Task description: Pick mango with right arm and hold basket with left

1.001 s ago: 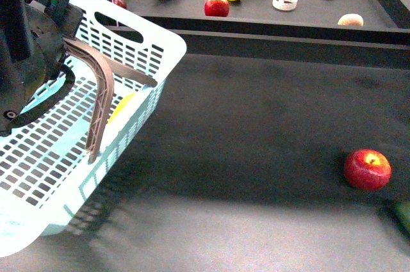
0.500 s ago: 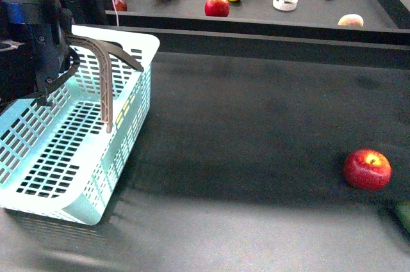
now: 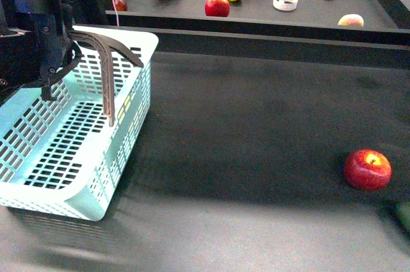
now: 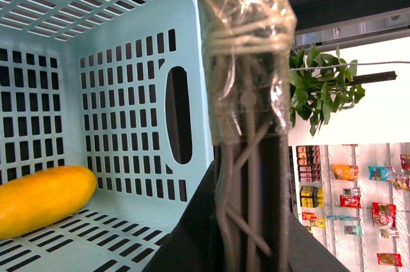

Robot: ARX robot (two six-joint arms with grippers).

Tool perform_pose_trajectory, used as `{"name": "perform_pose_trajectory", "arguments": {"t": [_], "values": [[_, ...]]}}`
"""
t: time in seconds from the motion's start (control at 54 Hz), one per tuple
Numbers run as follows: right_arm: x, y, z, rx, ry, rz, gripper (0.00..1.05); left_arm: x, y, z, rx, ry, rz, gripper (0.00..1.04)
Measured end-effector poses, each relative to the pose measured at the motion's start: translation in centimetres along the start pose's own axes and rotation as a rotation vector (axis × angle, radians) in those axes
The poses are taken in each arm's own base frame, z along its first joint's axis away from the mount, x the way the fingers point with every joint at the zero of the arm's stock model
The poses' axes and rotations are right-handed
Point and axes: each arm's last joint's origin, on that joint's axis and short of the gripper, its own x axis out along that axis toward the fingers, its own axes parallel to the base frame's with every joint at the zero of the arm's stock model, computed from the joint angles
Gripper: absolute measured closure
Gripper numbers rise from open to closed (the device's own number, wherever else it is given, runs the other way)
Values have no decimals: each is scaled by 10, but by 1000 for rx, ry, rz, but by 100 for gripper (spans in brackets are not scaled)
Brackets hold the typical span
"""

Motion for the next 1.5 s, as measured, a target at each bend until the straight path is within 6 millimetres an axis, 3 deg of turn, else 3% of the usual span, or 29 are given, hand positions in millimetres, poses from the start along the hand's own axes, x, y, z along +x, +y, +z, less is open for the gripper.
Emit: {"name": "perform_pose_trajectory", "arguments": {"t": [0.148,0.371,0.667,0.908,1.205,1.316,1.501], "values": [[0,0,0,0,0,0,8,0,0,0,1,19,9,94],[0,0,0,0,0,0,8,-10,2,2,20,33,26,56],[0,0,0,0,0,0,8,-54,-2,29,107,26,-35,5],[0,0,0,0,0,0,8,-107,11,72,211,1,-119,6],[0,0,0,0,0,0,8,-174,52,149,291,-107,-30,6],[0,0,0,0,0,0,8,-188,50,160,295,-137,-41,6],[0,0,0,0,0,0,8,-189,49,161,297,-140,-49,6]]}}
